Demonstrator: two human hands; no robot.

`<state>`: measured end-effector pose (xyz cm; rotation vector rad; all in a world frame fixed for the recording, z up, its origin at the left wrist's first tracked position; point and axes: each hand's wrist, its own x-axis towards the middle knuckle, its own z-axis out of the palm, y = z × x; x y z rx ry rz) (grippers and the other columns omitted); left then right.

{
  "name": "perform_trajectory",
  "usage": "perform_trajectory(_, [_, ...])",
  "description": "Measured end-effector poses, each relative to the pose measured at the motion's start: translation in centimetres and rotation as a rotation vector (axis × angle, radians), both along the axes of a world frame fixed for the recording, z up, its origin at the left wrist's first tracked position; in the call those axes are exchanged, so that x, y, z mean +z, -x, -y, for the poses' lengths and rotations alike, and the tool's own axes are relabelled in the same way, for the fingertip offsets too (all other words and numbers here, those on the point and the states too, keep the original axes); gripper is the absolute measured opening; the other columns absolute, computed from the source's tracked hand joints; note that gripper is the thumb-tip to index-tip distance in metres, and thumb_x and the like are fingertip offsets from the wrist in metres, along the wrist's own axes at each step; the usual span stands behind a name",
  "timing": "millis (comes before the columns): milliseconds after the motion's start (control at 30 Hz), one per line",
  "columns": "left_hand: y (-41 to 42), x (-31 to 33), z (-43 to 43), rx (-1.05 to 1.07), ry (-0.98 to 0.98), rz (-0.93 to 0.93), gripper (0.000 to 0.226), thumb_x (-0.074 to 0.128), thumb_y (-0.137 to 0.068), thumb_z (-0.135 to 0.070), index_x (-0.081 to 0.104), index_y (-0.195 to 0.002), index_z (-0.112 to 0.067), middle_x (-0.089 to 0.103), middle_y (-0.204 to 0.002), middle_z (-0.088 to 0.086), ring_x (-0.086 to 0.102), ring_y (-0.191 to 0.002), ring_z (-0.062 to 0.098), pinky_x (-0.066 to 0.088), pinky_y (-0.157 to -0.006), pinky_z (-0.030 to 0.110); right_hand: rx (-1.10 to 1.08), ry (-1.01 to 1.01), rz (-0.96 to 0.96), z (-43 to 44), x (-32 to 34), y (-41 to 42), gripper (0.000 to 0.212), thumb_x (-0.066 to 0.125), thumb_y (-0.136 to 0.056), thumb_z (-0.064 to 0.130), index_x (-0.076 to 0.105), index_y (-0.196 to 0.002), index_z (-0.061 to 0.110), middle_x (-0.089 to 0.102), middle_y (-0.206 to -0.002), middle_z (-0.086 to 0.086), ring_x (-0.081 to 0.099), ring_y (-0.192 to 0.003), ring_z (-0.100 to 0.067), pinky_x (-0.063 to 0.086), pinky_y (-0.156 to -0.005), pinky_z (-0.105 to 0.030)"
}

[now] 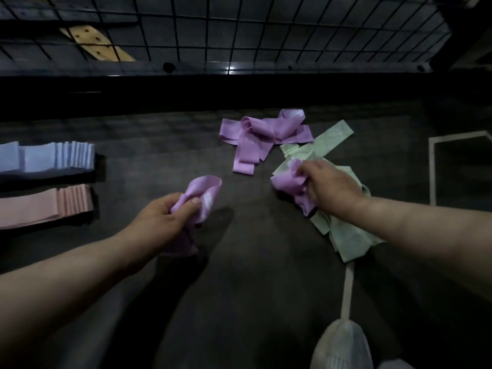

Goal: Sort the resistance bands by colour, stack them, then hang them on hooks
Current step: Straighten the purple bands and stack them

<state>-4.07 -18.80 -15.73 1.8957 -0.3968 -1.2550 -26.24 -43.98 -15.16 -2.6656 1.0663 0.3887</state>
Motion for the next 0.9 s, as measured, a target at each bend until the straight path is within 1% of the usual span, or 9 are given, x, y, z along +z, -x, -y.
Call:
perform_trajectory(100, [0.4,0.5,0.4,0.026,0.017,-0.05,0.024,0.058,-0.096,-0.035,0.071,-0.095,-0.015,0.072,-0.084,0.01,0.063,-0.067,0.014,0.05,-0.06,0.024,-0.3,0.114,0.072,2.3,0.1,0.7,0.043,0.059,-0.088,0.02,0.053,-0.13,0.019,0.045,-0.134,-0.015,0.048,-0.118,-0.039,0.04,-0.098,-0.044])
perform_trajectory(233, [0.9,1.5,0.9,0.062,0.063,-0.184,0.034,0.055,-0.097,-0.039,0.07,-0.097,-0.008,0.071,-0.079,0.012,0.064,-0.059,0.013,0.047,-0.047,0.017,-0.675,0.013,0.118,2.9,-0.7,-0.4,0.055,0.056,-0.091,0.022,0.04,-0.143,0.02,0.028,-0.15,-0.015,0.036,-0.134,-0.038,0.03,-0.113,-0.046])
perform_trajectory(333, [1.2,2.1,1.0,0.028,0.073,-0.284,0.038,0.056,-0.093,-0.046,0.069,-0.101,-0.012,0.074,-0.085,0.014,0.068,-0.064,0.019,0.048,-0.047,0.02,-0.434,0.038,0.028,1.4,-0.8,-0.9,0.061,0.058,-0.089,0.023,0.037,-0.147,0.026,0.014,-0.161,-0.01,0.012,-0.149,-0.032,0.016,-0.119,-0.048])
perform_trajectory(400, [1.2,2.2,1.0,-0.02,0.083,-0.352,0.041,0.057,-0.09,-0.049,0.067,-0.11,-0.014,0.075,-0.094,0.014,0.071,-0.078,0.026,0.054,-0.057,0.027,-0.166,0.054,0.115,-0.4,-0.4,-1.3,0.064,0.062,-0.09,0.024,0.037,-0.148,0.027,0.013,-0.162,-0.009,0.011,-0.149,-0.031,0.013,-0.119,-0.05])
perform_trajectory(467, [1.3,2.1,1.1,-0.046,0.089,-0.353,0.039,0.059,-0.089,-0.049,0.067,-0.115,-0.021,0.075,-0.105,0.006,0.071,-0.099,0.025,0.057,-0.081,0.038,-0.02,-0.176,0.257,-3.0,0.1,-2.2,0.064,0.067,-0.09,0.034,0.04,-0.147,0.024,0.033,-0.154,-0.007,0.032,-0.142,-0.025,0.028,-0.117,-0.048])
perform_trajectory(533, [1.5,2.1,1.2,-0.067,0.114,-0.338,0.038,0.063,-0.088,-0.041,0.066,-0.121,-0.023,0.073,-0.113,-0.001,0.067,-0.111,0.018,0.05,-0.101,0.043,-0.128,-0.658,0.315,-6.7,1.2,-4.3,0.076,0.073,-0.083,0.048,0.039,-0.147,0.024,0.05,-0.143,0.001,0.047,-0.132,-0.01,0.041,-0.112,-0.036])
perform_trajectory(600, [1.7,2.3,1.3,-0.053,0.151,-0.408,0.037,0.064,-0.089,-0.032,0.065,-0.124,-0.02,0.072,-0.116,0.002,0.066,-0.113,0.017,0.047,-0.105,0.04,-0.311,-0.964,0.332,-9.4,1.9,-6.3,0.074,0.076,-0.079,0.047,0.047,-0.141,0.02,0.062,-0.132,0.004,0.058,-0.122,-0.005,0.048,-0.104,-0.028])
perform_trajectory(767, [0.6,2.1,0.6,0.035,0.146,-0.359,0.029,0.061,-0.094,-0.014,0.066,-0.12,-0.024,0.072,-0.115,0.002,0.066,-0.113,0.018,0.05,-0.1,0.038,-0.688,-1.151,0.487,-11.2,2.3,-9.4,0.014,0.065,-0.093,0.011,0.068,-0.107,0.01,0.072,-0.104,-0.017,0.067,-0.099,-0.03,0.052,-0.094,-0.043])
perform_trajectory(900, [-0.8,1.8,-0.8,0.044,0.106,-0.33,0.046,0.074,-0.07,-0.018,0.07,-0.114,-0.027,0.072,-0.111,0.012,0.069,-0.105,0.026,0.052,-0.098,0.045,-0.814,-1.23,0.592,-9.8,2.9,-10.3,0.017,0.057,-0.094,0.001,0.061,-0.103,0.015,0.067,-0.091,-0.006,0.064,-0.09,-0.021,0.054,-0.089,-0.038])
